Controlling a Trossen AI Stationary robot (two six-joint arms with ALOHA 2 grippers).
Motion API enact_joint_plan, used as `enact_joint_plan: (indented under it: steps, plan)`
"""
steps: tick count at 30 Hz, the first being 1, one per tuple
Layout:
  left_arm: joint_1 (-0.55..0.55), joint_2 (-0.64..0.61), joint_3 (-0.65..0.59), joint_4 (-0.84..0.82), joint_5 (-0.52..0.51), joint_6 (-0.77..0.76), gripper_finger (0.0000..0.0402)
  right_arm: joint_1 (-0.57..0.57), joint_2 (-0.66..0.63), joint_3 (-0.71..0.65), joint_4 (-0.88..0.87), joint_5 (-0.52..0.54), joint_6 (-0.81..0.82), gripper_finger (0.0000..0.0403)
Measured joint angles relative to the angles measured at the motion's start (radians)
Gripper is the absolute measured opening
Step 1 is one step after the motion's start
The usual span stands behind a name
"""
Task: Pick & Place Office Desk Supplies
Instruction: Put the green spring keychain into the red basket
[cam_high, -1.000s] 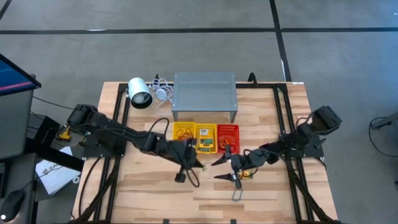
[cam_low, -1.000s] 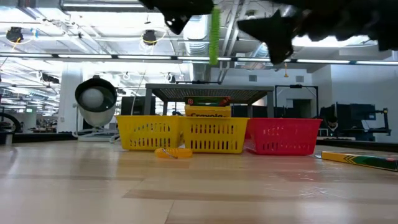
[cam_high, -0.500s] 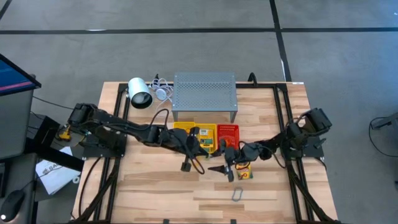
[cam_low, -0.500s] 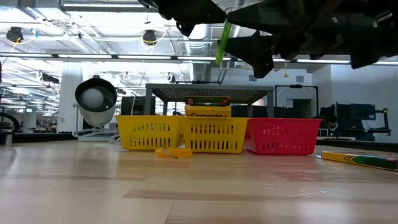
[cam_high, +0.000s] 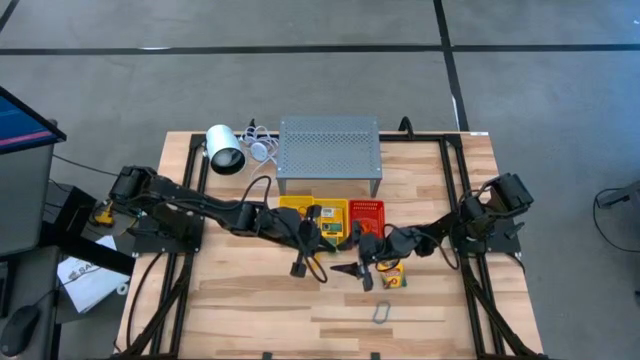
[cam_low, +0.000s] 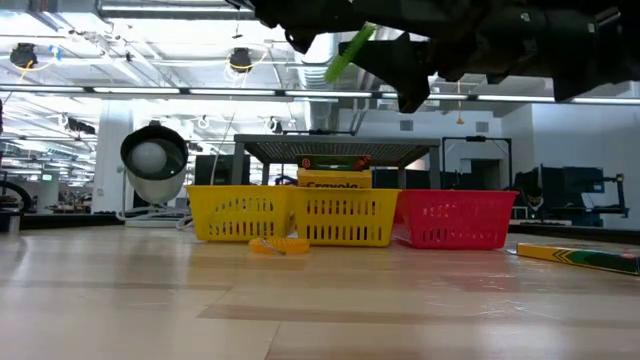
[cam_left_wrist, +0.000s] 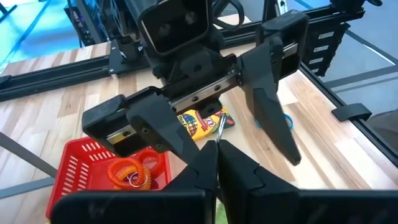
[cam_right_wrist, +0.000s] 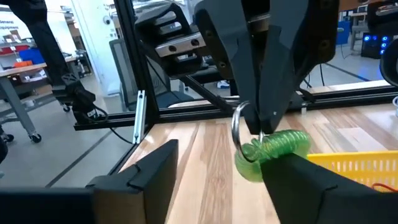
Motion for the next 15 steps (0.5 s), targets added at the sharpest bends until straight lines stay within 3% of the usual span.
enact_joint_plan:
  steps: [9,15]
  plan:
    - [0.000,0.000,0.000,0.006,0.000,0.000,0.0002,0.001,0.000,0.004,-0.013,-0.001,0.019,0.0105]
    - [0.000,0.000,0.000,0.014,0.000,-0.003,0.0003,0.001,0.000,0.005,-0.014,-0.001,0.018,0.0050]
